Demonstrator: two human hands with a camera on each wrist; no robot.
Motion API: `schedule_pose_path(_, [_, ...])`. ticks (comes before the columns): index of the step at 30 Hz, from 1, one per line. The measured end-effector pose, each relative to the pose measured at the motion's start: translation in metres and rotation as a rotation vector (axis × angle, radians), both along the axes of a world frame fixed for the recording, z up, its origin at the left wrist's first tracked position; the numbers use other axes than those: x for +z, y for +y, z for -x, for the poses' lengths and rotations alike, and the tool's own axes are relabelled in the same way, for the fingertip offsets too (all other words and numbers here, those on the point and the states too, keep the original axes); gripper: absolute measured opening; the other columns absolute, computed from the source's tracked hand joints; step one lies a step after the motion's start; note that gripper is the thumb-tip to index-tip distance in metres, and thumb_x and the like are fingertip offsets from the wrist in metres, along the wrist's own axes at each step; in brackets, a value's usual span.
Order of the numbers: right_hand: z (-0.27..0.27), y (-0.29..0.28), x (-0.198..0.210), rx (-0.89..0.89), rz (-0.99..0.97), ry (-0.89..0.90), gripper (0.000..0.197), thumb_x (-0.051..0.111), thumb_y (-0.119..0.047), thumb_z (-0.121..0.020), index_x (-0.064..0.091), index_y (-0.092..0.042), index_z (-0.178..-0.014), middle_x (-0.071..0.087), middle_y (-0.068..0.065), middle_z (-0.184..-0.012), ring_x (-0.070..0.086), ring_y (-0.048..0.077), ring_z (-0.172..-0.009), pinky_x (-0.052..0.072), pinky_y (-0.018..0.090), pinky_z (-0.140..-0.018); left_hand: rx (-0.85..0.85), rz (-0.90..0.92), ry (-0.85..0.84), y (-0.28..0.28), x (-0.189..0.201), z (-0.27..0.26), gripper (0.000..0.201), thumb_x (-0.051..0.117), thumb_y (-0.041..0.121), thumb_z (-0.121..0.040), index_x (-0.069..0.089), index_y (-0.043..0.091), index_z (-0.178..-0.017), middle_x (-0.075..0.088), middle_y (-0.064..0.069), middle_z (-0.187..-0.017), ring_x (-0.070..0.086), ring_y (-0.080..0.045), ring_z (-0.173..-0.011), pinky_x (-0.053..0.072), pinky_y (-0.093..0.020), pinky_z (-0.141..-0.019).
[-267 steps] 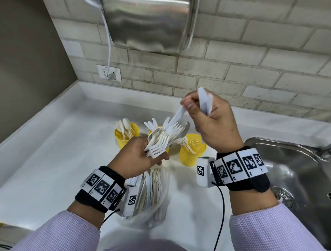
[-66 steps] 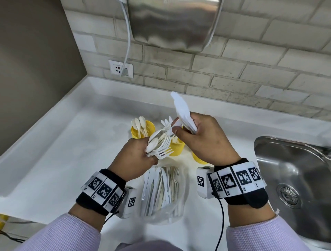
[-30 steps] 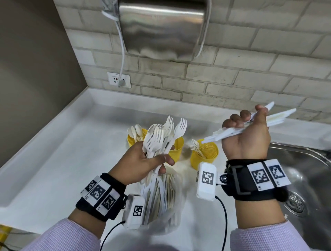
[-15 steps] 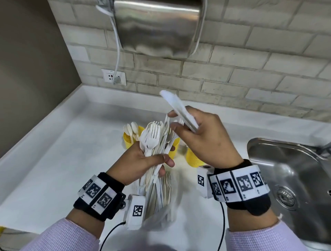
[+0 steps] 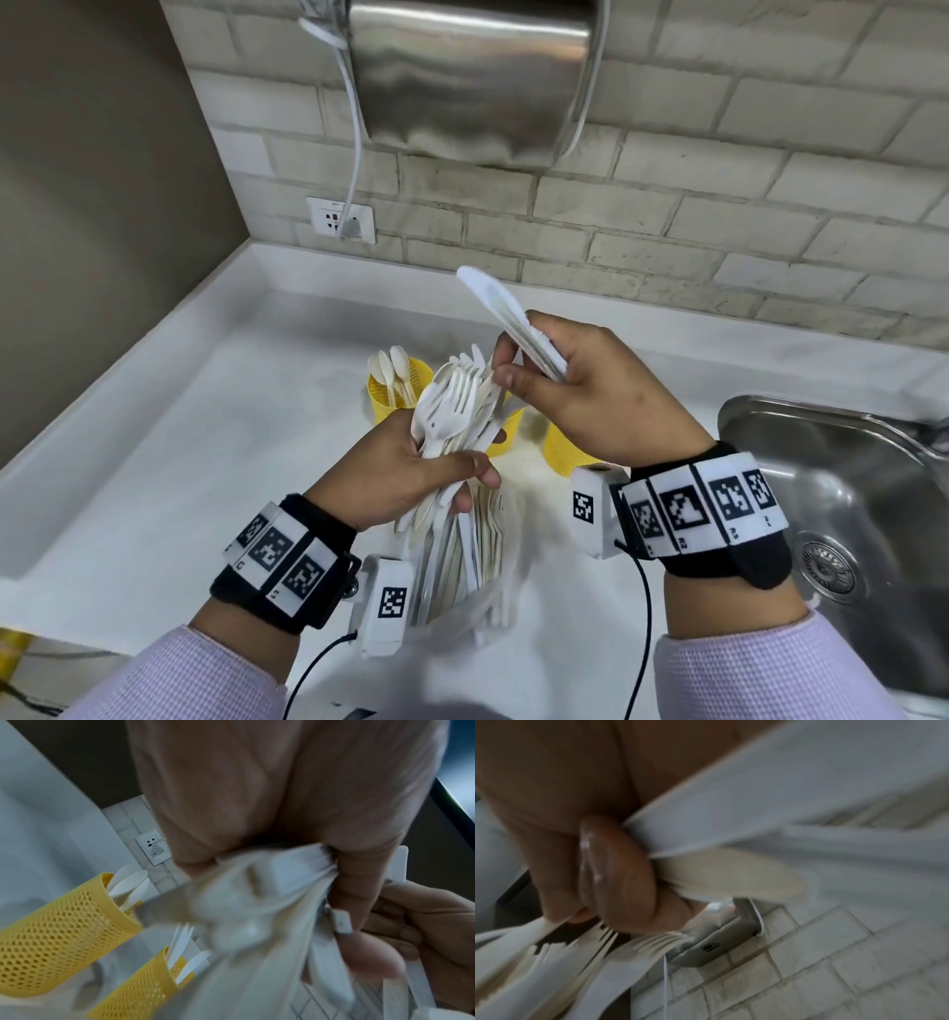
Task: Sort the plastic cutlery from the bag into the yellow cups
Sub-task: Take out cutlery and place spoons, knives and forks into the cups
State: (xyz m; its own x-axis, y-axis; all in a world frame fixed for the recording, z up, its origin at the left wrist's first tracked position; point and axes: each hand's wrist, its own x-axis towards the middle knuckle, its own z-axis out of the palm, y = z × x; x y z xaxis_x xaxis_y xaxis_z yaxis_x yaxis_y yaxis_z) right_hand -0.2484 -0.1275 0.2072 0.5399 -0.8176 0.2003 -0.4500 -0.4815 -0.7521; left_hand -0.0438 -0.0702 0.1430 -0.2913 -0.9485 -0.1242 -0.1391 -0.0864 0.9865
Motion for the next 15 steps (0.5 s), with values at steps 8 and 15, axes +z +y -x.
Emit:
schedule_pose_path(8, [-0.006,-0.002,-0.008,-0.087,-0.146,-0.348,0.013,0.057,-0.022,-0.1,0.054,-0.021,-0.088,0.044,-0.015,-0.057,0.036,0.009,-0.044,0.03,0.023,-0.05,0.014,0.058,0.015,0.004,0.001,-0.005,0.019,0.066,-0.001,-0.095,0.068,0.018,-0.101,0.076,-0.015,-0.088,0.053,-0.028,-0.055,0.049,-0.029,-0.059])
schedule_pose_path(15, [-0.018,0.005,-0.004,-0.143,-0.339,-0.603,0.005,0.058,-0.013,-0.104,0.054,-0.012,-0.1,0.042,-0.008,-0.054,0.026,0.015,-0.04,0.022,0.027,-0.044,0.055,0.112,0.001,0.0,-0.005,-0.007,0.012,0.064,0.007,-0.1,0.067,-0.003,-0.106,0.07,-0.01,-0.074,0.049,-0.026,-0.05,0.044,-0.026,-0.055])
